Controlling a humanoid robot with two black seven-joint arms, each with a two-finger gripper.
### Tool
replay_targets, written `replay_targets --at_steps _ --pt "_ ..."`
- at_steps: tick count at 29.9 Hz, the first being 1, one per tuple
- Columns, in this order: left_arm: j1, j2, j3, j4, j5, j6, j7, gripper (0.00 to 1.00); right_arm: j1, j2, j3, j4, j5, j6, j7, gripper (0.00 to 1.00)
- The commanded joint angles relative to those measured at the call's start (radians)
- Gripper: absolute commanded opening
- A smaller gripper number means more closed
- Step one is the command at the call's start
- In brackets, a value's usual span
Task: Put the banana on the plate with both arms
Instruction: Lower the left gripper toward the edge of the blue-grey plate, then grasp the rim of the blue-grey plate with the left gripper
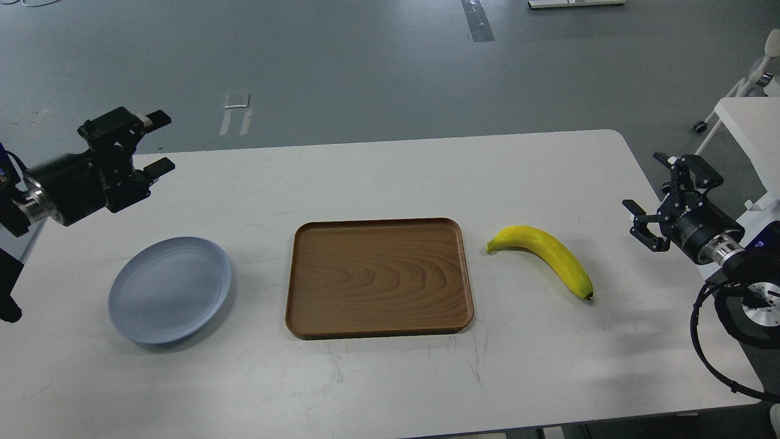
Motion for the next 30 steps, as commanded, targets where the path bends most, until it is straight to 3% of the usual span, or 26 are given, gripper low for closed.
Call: replay_targets --at_steps 1,3,5,7,16,22,30 --pt "0.001 0.056 0.002 -0.065 0.275 0.001 0.000 0.98 0.001 -0.001 0.002 -0.002 0.000 0.000 0.000 1.00" --pt "0.004 0.076 0.009 -0.088 0.424 0.011 0.000 0.98 0.001 -0.001 0.002 -0.002 0.000 0.000 0.000 1.00" --pt "0.017 0.077 0.022 -0.082 0.589 0.175 0.000 0.98 0.001 -0.001 0.002 -0.002 0.000 0.000 0.000 1.00" --pt "0.027 0.079 0.031 -0.074 0.648 0.239 0.000 0.98 0.002 0.000 0.002 -0.002 0.000 0.000 0.000 1.00" --pt "0.141 0.048 0.111 0.120 0.753 0.369 0.000 0.98 -0.001 0.013 0.003 -0.034 0.000 0.000 0.000 1.00" --pt "0.180 -0.027 0.126 0.252 0.737 0.379 0.000 0.98 -0.001 0.013 0.003 -0.034 0.000 0.000 0.000 1.00" --pt "0.206 -0.073 0.140 0.322 0.684 0.380 0.000 0.98 0.001 0.011 0.003 -0.034 0.000 0.000 0.000 1.00"
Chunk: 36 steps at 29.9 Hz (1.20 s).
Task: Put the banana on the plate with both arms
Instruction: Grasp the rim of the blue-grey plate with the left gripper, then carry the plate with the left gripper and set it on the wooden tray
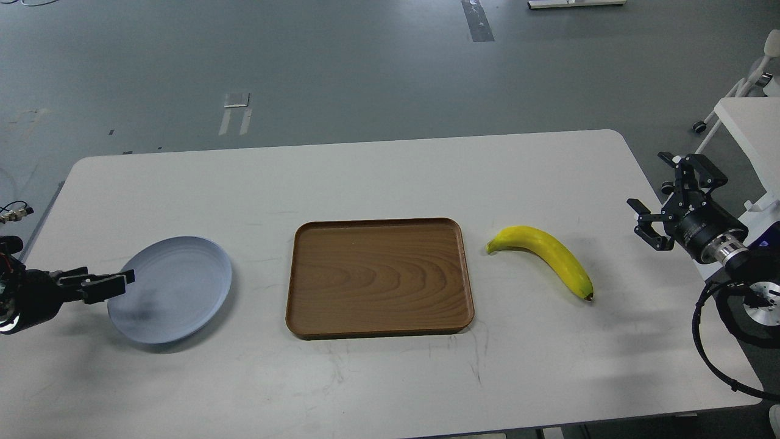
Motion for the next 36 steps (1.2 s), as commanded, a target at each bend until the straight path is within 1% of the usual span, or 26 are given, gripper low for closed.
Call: replay_targets --at_steps 1,4,5,6,7,8,9,11,12,13,14,15,17,18,19,20,33,36 --pt "0.010 -0.022 0.002 0.033 -0.031 0.001 0.000 0.98 -0.002 -0.001 -0.001 0.000 0.000 0.000 0.000 1.00" --pt "0.013 -0.037 0.002 0.038 -0.065 0.001 0.000 0.96 -0.002 -0.001 0.001 0.000 0.000 0.000 0.000 1.00" --pt "0.013 -0.039 0.007 0.038 -0.076 0.001 0.000 0.94 -0.002 -0.001 0.001 -0.001 0.000 0.000 0.000 1.00" --pt "0.014 -0.039 0.014 0.038 -0.082 0.001 0.000 0.88 -0.002 -0.001 0.001 -0.001 0.000 0.000 0.000 1.00" --pt "0.014 -0.039 0.019 0.038 -0.083 0.001 0.000 0.85 -0.002 -0.001 0.001 0.000 0.000 0.000 0.000 1.00" --pt "0.013 -0.039 0.029 0.038 -0.085 0.002 0.000 0.80 -0.002 -0.001 0.001 0.000 0.000 0.000 0.000 1.00" --pt "0.013 -0.039 0.034 0.038 -0.085 0.002 0.000 0.71 -0.002 -0.001 0.001 0.000 0.002 0.000 0.000 1.00" --pt "0.013 -0.039 0.036 0.038 -0.085 0.002 0.000 0.63 -0.002 0.000 0.001 0.000 0.000 0.000 0.000 1.00" --pt "0.013 -0.039 0.036 0.038 -0.085 0.002 0.000 0.52 -0.002 -0.001 0.001 0.000 0.000 0.000 0.000 1.00" --pt "0.013 -0.039 0.036 0.038 -0.085 0.002 0.000 0.46 -0.002 0.000 0.001 0.000 0.000 0.000 0.000 1.00" --pt "0.013 -0.039 0.036 0.038 -0.086 0.002 0.000 0.36 -0.002 0.000 -0.001 0.000 0.000 0.000 0.000 1.00" --pt "0.013 -0.039 0.036 0.038 -0.091 0.002 0.000 0.29 -0.002 0.000 -0.001 0.000 0.000 0.000 0.000 1.00" --pt "0.013 -0.039 0.036 0.038 -0.097 0.001 0.000 0.22 -0.002 0.000 0.001 0.000 0.000 0.000 0.000 1.00" --pt "0.013 -0.039 0.036 0.038 -0.100 0.001 0.000 0.18 -0.002 -0.001 0.001 -0.001 0.000 0.000 0.000 1.00" --pt "0.011 -0.040 0.036 0.037 -0.106 0.001 0.000 0.02 -0.002 -0.001 0.001 0.000 0.000 0.000 0.000 1.00" --pt "0.010 -0.040 0.036 0.037 -0.109 0.001 0.000 0.00 -0.002 -0.001 0.001 -0.001 0.000 0.000 0.000 1.00" --pt "-0.013 -0.033 0.036 0.024 -0.181 0.001 0.000 0.00 -0.002 -0.001 0.001 -0.001 0.000 0.000 0.000 1.00" --pt "-0.070 -0.019 0.036 0.001 -0.212 -0.021 0.000 0.00 -0.002 -0.001 0.001 -0.001 0.000 0.000 0.000 1.00"
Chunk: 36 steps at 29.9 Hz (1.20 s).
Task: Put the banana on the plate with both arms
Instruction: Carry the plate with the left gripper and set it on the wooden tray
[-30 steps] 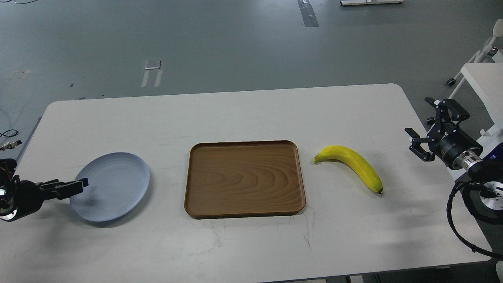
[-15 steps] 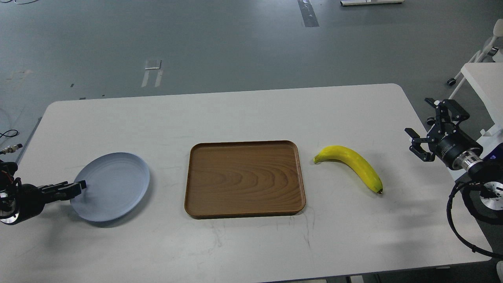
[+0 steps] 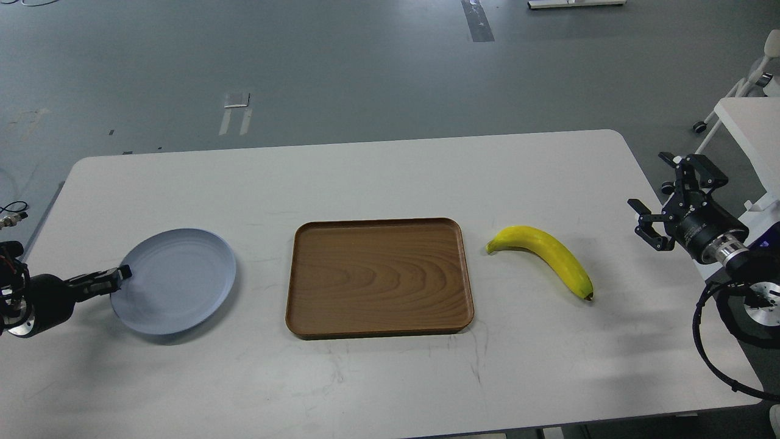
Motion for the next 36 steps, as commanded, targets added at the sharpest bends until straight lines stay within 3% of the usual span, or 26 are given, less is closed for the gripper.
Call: replay_targets --at_steps 1,4,11,15,22,27,30,36 --pt "-0.061 0.016 0.001 -0.026 -0.025 -0.028 0.000 0.00 0.001 0.000 0.000 0.000 0.000 0.000 0.000 1.00" --pt "-0.125 0.033 0.001 -0.072 -0.011 -0.083 0.000 0.00 0.001 0.000 0.000 -0.002 0.000 0.000 0.000 1.00" --pt "-0.254 0.016 0.008 -0.244 0.065 -0.124 0.000 0.00 -0.001 -0.001 -0.001 -0.011 0.000 0.000 0.000 1.00" --pt "-0.332 -0.085 0.009 -0.293 0.105 -0.187 0.000 0.00 -0.002 -0.001 -0.001 -0.028 0.000 0.000 0.000 1.00" --pt "-0.450 -0.335 0.080 -0.189 0.130 -0.222 0.000 0.00 -0.001 -0.001 -0.003 -0.029 0.000 0.000 0.000 1.00" --pt "-0.501 -0.516 0.188 -0.006 0.128 -0.222 0.000 0.00 -0.001 -0.009 -0.001 -0.031 0.000 0.000 0.000 1.00" --pt "-0.498 -0.599 0.218 0.086 0.128 -0.222 0.000 0.00 -0.002 -0.012 -0.003 -0.034 0.000 0.000 0.000 1.00" --pt "-0.489 -0.675 0.276 0.149 0.124 -0.222 0.000 0.00 -0.001 -0.006 -0.001 -0.044 0.000 0.000 0.000 1.00"
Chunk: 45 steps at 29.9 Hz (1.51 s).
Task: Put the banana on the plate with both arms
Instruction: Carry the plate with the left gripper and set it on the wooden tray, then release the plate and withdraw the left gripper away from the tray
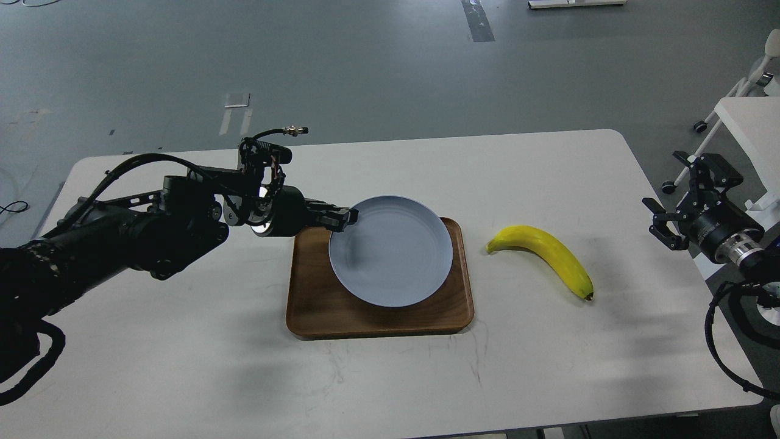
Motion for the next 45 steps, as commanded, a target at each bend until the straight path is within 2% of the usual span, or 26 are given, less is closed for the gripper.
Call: replay_targets --at_steps 1,15,16,18,19,20,25,30,36,38,41,43,45 --pt "0.003 -0.042 0.027 0.032 -0.004 0.000 0.000 0.00 0.001 0.005 0.001 -0.001 0.000 0.000 0.000 1.00" --pt "0.009 -0.117 0.029 0.128 -0.008 0.005 0.000 0.00 0.000 0.010 0.001 -0.001 0.000 0.000 0.000 1.00" --pt "0.016 -0.120 0.029 0.128 -0.010 0.005 0.000 0.20 0.000 0.010 -0.001 -0.001 0.000 0.000 0.000 1.00" --pt "0.021 -0.121 0.029 0.129 -0.010 0.005 0.000 0.43 0.000 0.010 -0.001 -0.001 0.000 0.000 0.000 1.00" --pt "0.023 -0.123 0.029 0.137 -0.011 0.006 0.000 0.60 0.000 0.010 -0.001 -0.001 0.000 0.000 0.000 1.00" --pt "0.023 -0.123 0.029 0.140 -0.016 0.006 0.000 0.71 0.000 0.010 -0.001 -0.001 0.000 0.000 0.000 1.00" --pt "0.010 -0.123 0.024 0.137 -0.036 0.006 0.000 0.95 0.000 0.008 -0.002 -0.001 0.000 0.000 0.000 1.00" --pt "-0.031 -0.085 0.021 0.134 -0.241 -0.003 0.000 0.97 0.000 0.008 -0.004 -0.001 -0.002 0.000 0.000 1.00" --pt "-0.030 0.027 0.008 0.102 -0.712 -0.011 0.000 0.98 -0.002 0.010 -0.008 -0.003 -0.005 0.000 0.000 1.00" --pt "0.002 0.078 0.008 0.088 -0.896 -0.040 0.000 0.98 -0.002 0.010 -0.011 -0.003 -0.005 0.000 0.000 1.00" --pt "0.078 0.180 -0.026 0.071 -1.164 -0.153 0.000 0.98 -0.002 0.002 -0.013 0.000 -0.006 0.000 0.000 1.00" --pt "0.110 0.213 -0.058 0.069 -1.251 -0.153 0.000 0.98 -0.006 -0.001 -0.014 0.000 -0.009 0.000 0.000 1.00" --pt "0.199 0.266 -0.139 0.071 -1.353 -0.153 0.000 0.98 -0.011 -0.002 -0.021 0.000 -0.014 0.000 0.000 1.00"
